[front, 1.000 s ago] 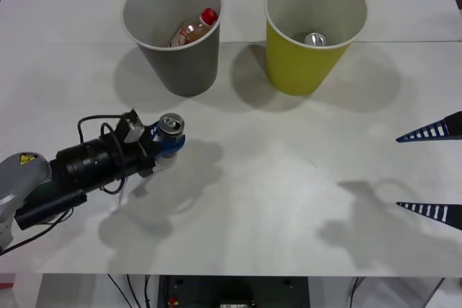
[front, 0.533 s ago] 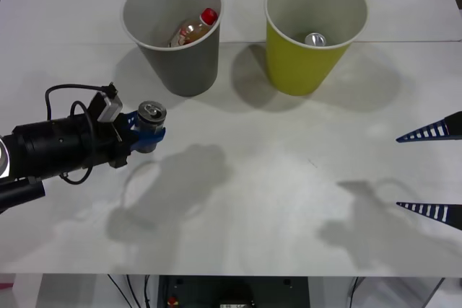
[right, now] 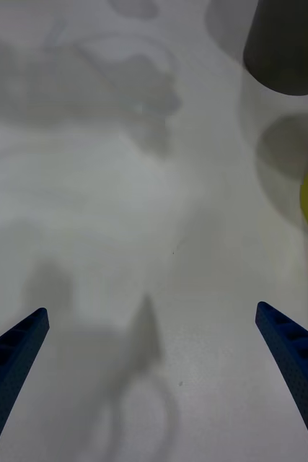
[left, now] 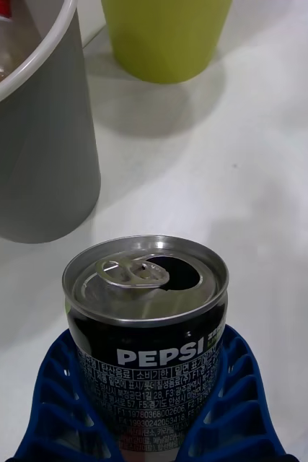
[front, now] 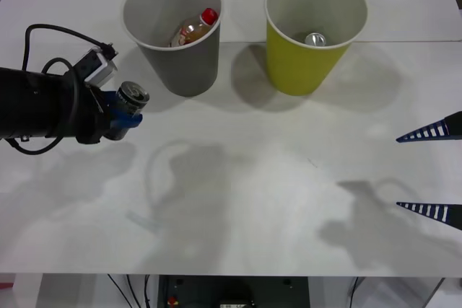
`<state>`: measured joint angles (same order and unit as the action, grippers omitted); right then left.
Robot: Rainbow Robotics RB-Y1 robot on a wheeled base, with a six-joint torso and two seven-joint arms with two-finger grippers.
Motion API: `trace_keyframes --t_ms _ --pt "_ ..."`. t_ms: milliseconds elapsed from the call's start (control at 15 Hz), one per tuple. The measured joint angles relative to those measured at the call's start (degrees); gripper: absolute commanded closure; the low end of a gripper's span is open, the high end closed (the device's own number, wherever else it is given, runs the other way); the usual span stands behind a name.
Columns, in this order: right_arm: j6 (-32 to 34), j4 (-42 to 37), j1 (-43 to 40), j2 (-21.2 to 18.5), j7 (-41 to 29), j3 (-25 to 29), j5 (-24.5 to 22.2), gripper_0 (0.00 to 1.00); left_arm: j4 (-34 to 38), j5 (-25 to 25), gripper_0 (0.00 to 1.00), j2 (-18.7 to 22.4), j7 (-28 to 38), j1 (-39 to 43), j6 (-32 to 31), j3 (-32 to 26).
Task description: Put the can into the green bin and the plastic bottle into the gray bin
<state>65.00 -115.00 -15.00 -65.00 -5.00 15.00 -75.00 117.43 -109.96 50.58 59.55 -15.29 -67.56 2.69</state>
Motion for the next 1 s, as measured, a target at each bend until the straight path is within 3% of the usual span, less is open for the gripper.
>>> trace_keyframes --t_ms 333,600,800,1000 --pt "0.0 0.0 0.0 0.0 0.0 0.0 0.0 0.00 0.8 -2.0 1.00 0.3 15.0 -17.2 -10.1 8.8" --pt "0.0 0.0 0.0 0.0 0.0 0.0 0.0 0.00 -8.7 -1.5 1.00 -0.8 16.3 -34.0 -14.3 18.7" --pt "0.0 0.0 0.0 0.0 0.0 0.0 0.0 0.00 -17.8 -0.9 1.00 -5.3 16.4 -45.5 -17.4 23.8" --pt "0.0 0.0 0.0 0.0 0.0 0.0 0.0 0.00 -28.1 -1.1 1.00 -12.5 16.3 -54.0 -20.7 24.4"
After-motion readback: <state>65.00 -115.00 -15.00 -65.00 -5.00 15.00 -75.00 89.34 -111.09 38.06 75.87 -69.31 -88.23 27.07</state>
